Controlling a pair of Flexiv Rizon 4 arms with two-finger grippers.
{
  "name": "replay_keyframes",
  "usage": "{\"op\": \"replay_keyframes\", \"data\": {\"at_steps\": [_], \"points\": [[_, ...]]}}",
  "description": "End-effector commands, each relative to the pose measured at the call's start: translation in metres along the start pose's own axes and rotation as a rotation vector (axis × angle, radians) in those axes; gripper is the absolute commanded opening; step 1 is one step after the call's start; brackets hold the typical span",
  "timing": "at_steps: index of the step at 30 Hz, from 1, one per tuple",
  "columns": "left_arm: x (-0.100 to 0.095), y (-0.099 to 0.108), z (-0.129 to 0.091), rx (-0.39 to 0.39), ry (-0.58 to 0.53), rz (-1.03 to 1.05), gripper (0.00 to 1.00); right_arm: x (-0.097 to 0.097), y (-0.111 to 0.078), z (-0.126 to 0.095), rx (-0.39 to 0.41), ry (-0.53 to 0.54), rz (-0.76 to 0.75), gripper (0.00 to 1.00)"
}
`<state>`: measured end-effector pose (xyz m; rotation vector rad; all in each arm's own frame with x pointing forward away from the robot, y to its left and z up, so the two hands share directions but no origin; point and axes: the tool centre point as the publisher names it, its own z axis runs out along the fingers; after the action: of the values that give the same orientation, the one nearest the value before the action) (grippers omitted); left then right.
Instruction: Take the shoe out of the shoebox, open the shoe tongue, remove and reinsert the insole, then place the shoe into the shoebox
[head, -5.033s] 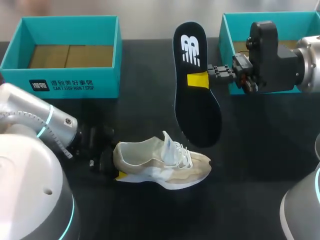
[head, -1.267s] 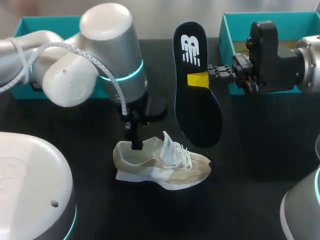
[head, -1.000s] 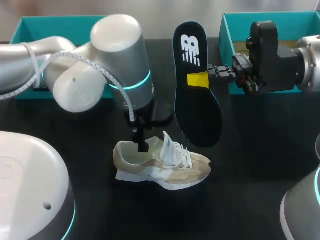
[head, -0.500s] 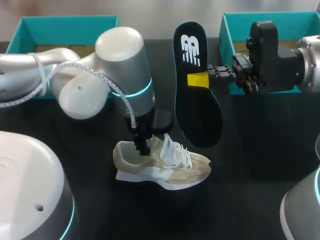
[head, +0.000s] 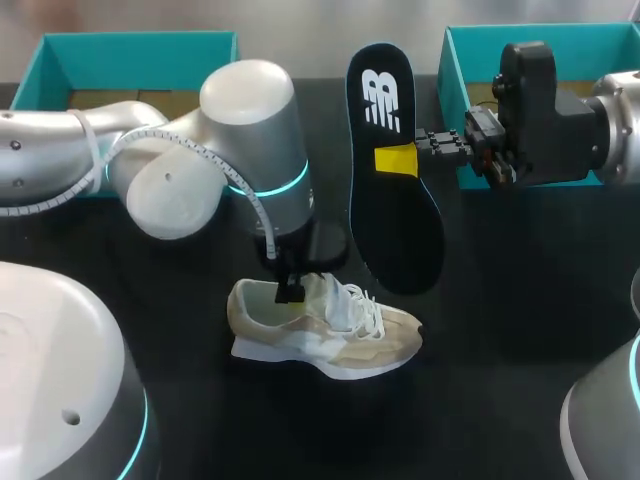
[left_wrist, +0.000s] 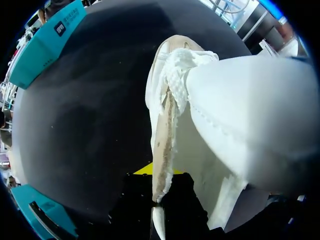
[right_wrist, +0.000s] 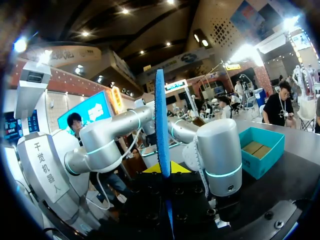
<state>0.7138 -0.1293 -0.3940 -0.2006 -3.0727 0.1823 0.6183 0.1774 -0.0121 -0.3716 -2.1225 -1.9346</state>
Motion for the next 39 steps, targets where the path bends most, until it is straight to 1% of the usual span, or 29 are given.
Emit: {"op": "replay_keyframes", "data": {"at_steps": [1, 5, 10, 15, 20, 22, 24, 36, 39], "points": [[0.000, 0.001, -0.004, 0.008, 0.006, 0.004, 0.00, -0.001, 0.000, 0.003, 0.000, 0.000, 0.000, 0.00], [0.003, 0.002, -0.013, 0.019, 0.012, 0.033, 0.00, -0.001, 0.000, 0.003, 0.000, 0.000, 0.000, 0.00], [0.007, 0.002, -0.027, 0.033, 0.020, 0.129, 0.00, -0.001, 0.000, 0.003, 0.000, 0.000, 0.000, 0.00], [0.015, 0.004, -0.043, 0.024, -0.004, 0.289, 0.00, -0.001, 0.000, 0.003, 0.000, 0.000, 0.000, 0.00], [0.021, 0.008, -0.057, -0.008, -0.025, 0.460, 0.00, -0.001, 0.000, 0.003, 0.000, 0.000, 0.000, 0.00], [0.024, 0.011, -0.062, -0.007, -0.016, 0.552, 0.00, -0.001, 0.000, 0.003, 0.000, 0.000, 0.000, 0.00], [0.025, 0.018, -0.070, 0.016, -0.028, 0.587, 0.00, -0.001, 0.000, 0.003, 0.000, 0.000, 0.000, 0.00], [0.025, 0.018, -0.070, 0.016, -0.028, 0.587, 0.00, -0.001, 0.000, 0.003, 0.000, 0.000, 0.000, 0.00], [0.024, 0.015, -0.071, -0.005, -0.047, 0.736, 0.00, -0.001, 0.000, 0.003, 0.000, 0.000, 0.000, 0.00]]}}
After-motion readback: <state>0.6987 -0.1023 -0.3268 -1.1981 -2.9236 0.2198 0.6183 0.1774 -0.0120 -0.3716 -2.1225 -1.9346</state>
